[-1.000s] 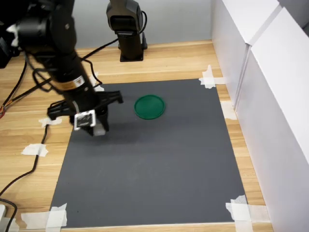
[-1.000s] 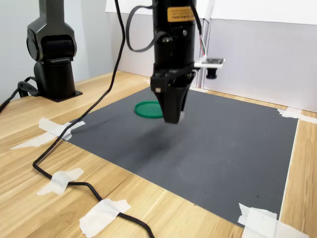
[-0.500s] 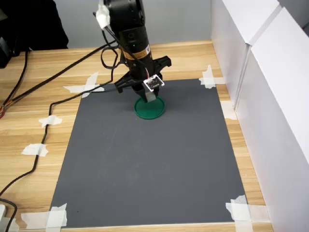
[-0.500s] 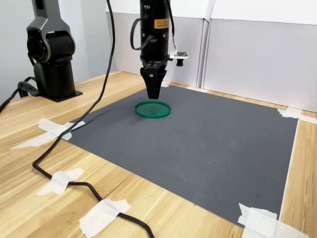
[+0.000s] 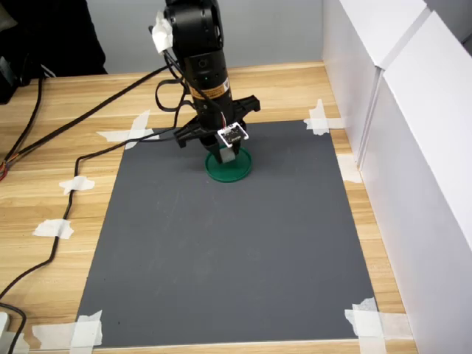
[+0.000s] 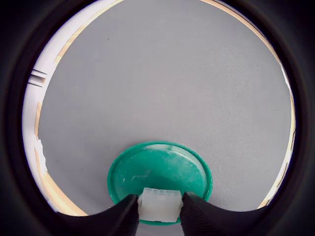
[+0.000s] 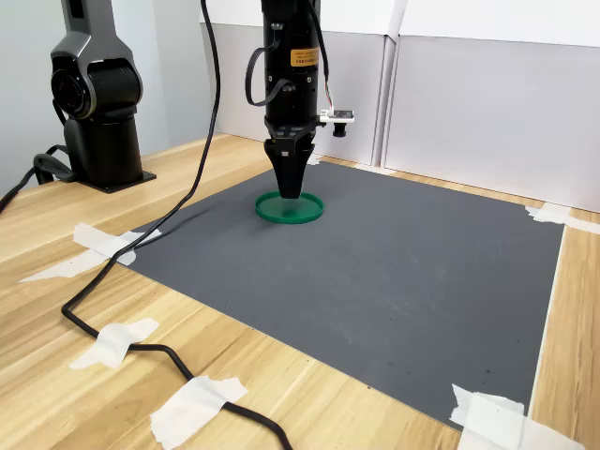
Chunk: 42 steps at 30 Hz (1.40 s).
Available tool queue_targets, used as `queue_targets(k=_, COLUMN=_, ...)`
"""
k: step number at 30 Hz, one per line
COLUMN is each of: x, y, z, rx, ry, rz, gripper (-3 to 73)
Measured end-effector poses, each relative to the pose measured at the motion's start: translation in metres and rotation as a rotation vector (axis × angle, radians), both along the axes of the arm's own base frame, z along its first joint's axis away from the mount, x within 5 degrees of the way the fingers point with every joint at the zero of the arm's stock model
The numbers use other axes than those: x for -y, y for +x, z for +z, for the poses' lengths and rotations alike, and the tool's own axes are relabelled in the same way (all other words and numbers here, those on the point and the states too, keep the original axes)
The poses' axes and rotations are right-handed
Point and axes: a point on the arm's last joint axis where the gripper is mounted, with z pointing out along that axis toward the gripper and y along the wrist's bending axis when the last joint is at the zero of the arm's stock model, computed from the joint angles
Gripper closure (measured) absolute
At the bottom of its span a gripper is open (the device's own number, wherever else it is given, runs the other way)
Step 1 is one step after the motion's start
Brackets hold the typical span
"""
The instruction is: Grasp a white terminal and put it on the green lid.
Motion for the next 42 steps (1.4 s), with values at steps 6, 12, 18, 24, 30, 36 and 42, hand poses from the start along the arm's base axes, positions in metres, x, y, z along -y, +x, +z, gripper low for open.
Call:
queue_targets(k=6, x=0.002, y=-0.006, z=-0.009, rx=-0.019, ry=-0.003, rz=-0.016, gripper=8.5)
queue_targets(k=12, x=0.003, y=-0.010, z=-0.004, rx=0.012, ry=-0.006, rz=-0.016, gripper=-0.6)
queue_targets(k=18, x=0.006, y=-0.020, z=0.037, rx=0.205, ry=0.037, rz=-0.019, gripper=15.8)
queue_targets(k=24, x=0.033, y=-0.045, z=0.099, rx=0.499, ry=0.128, rz=-0.169, gripper=62.1)
queue_targets(k=30, x=0.074, y=-0.085, z=0.144, rx=0.924, ry=0.133, rz=-0.385, gripper=70.6)
queue_targets(k=36, x=0.079, y=-0.144, z=0.130, rx=1.122, ry=0.163, rz=-0.477, gripper=71.1)
queue_targets(k=42, x=0.073, y=-0.191, z=0.087, rx=1.202, ry=0.222, rz=-0.502, gripper=71.1)
